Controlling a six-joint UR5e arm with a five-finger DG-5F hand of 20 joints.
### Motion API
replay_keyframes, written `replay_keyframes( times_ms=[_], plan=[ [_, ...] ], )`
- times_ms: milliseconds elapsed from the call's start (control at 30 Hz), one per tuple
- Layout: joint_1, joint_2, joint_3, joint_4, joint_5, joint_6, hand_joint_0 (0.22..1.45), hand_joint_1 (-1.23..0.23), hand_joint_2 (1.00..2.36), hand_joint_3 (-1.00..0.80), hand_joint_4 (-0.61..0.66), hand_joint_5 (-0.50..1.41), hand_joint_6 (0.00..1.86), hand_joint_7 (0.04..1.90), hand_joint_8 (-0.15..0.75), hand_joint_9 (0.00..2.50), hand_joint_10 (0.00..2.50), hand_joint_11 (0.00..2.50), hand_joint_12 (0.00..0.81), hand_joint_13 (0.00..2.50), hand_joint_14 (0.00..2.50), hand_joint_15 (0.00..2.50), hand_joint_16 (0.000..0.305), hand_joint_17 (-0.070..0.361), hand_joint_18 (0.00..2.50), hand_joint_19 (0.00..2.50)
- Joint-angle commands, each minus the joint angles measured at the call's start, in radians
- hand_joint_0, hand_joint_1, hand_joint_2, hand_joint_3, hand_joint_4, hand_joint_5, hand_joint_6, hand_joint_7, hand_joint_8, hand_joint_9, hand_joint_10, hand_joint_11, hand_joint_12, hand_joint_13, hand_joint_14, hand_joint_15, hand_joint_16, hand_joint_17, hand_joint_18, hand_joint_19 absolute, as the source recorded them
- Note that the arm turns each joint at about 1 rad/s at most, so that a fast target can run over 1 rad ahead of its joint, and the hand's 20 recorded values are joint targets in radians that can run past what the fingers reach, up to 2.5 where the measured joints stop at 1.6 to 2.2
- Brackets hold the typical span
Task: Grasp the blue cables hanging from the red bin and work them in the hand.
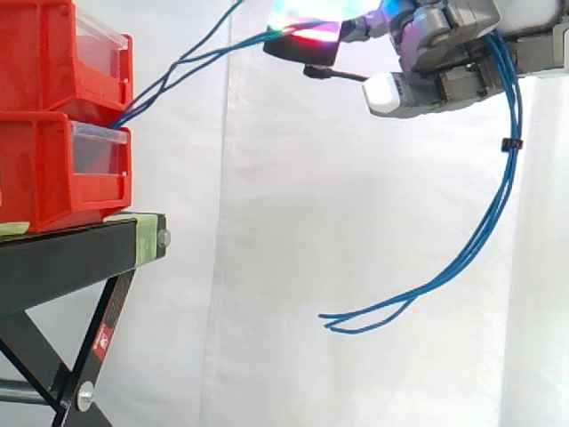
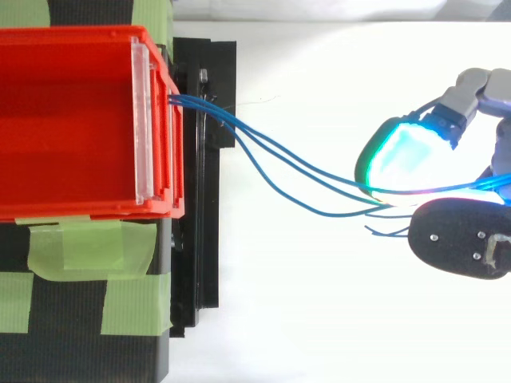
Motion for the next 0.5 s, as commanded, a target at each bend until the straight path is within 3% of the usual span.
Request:
replay_keyframes(
  times_ms=[0,100,300,367,467],
  plan=[
    [0.000,0.000,0.000,0.000,0.000,0.001,1.01,-0.72,1.01,0.20,0.28,0.34,0.15,1.32,0.523,0.55,2.50,2.50,0.654,0.88,2.50,2.04,0.067,0.152,1.17,0.38],
    [0.000,0.000,0.001,0.000,0.000,0.001,1.05,-0.71,1.00,0.35,0.28,0.34,0.15,1.32,0.527,0.55,2.50,2.50,0.654,0.87,2.50,2.03,0.067,0.151,1.13,0.32],
    [0.000,0.000,0.000,0.000,0.000,-0.001,1.08,-0.71,1.01,0.38,0.27,0.33,0.15,1.32,0.531,0.54,2.50,2.50,0.652,0.86,2.50,2.03,0.067,0.151,1.08,0.28],
    [0.000,0.001,0.000,0.000,0.000,0.001,1.04,-0.73,1.01,0.24,0.28,0.33,0.14,1.33,0.523,0.53,2.50,2.50,0.653,0.86,2.50,2.06,0.069,0.155,1.14,0.34],
    [0.000,0.000,0.000,0.000,0.000,0.001,0.89,-0.73,1.02,-0.18,0.28,0.33,0.13,1.34,0.521,0.52,2.50,2.50,0.659,0.86,2.50,2.05,0.068,0.153,1.18,0.44]
  ],
)
